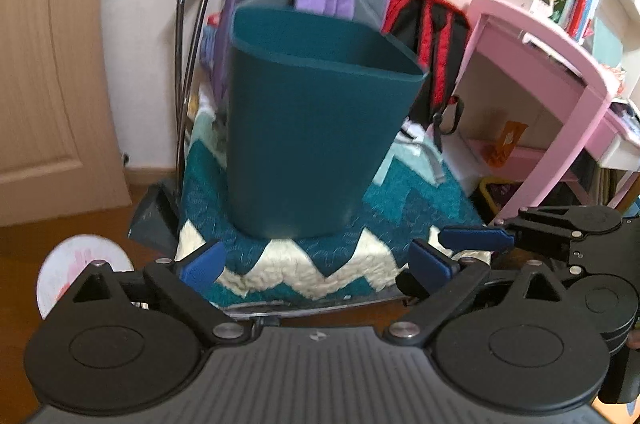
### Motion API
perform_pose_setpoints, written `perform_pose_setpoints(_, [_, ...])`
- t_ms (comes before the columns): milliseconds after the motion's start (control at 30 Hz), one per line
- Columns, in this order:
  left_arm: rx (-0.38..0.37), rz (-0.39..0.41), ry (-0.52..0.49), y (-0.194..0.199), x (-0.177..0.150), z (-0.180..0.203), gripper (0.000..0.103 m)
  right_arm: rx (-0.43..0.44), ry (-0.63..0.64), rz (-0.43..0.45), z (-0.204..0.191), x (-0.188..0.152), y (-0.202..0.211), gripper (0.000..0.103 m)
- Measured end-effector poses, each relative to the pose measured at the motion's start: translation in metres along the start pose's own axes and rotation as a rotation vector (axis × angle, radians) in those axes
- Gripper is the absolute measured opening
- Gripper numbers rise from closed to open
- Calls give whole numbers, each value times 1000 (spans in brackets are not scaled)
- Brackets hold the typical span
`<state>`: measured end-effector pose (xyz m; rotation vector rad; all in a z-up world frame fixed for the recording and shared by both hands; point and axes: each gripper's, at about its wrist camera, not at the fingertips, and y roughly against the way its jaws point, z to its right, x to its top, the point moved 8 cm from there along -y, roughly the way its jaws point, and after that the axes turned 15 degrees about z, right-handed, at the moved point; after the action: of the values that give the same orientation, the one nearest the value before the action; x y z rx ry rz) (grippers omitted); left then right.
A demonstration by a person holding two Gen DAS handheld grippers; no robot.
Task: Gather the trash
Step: 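Withdraw both tools and lower them toward the remaining floor trash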
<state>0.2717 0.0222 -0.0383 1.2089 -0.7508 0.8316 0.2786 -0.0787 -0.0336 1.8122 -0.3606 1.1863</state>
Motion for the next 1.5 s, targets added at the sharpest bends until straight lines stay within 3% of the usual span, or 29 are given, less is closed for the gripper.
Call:
perform_pose_setpoints(200, [30, -83, 25, -39, -48, -34, 99, 41, -3, -107, 0, -47, -48, 53])
perform_pose_setpoints(467, [72, -286, 94, -101, -127, -83, 99, 94, -60, -267, -2, -133, -114, 53])
perform_pose_setpoints(700, [102, -482, 47, -147, -210, -109, 99, 140, -21, -413, -7, -217, -159, 53])
perform_pose_setpoints(833, [92, -572, 23, -173, -252, -120, 99, 104, -51, -486, 3, -261, -188, 53])
perform_pose_setpoints(967, [22, -631, -80, -193, -288, -121, 99, 11, -154, -513, 31, -290, -220, 53])
perform_pose_setpoints(1100, [-85, -679, -183, -208, -321, -116, 99, -64, -216, -484, 51, -301, -250, 53])
perform_pose_setpoints(1500, [-430, -751, -643, -211, -443, -74, 99, -77, -215, -486, 44, -342, -343, 53])
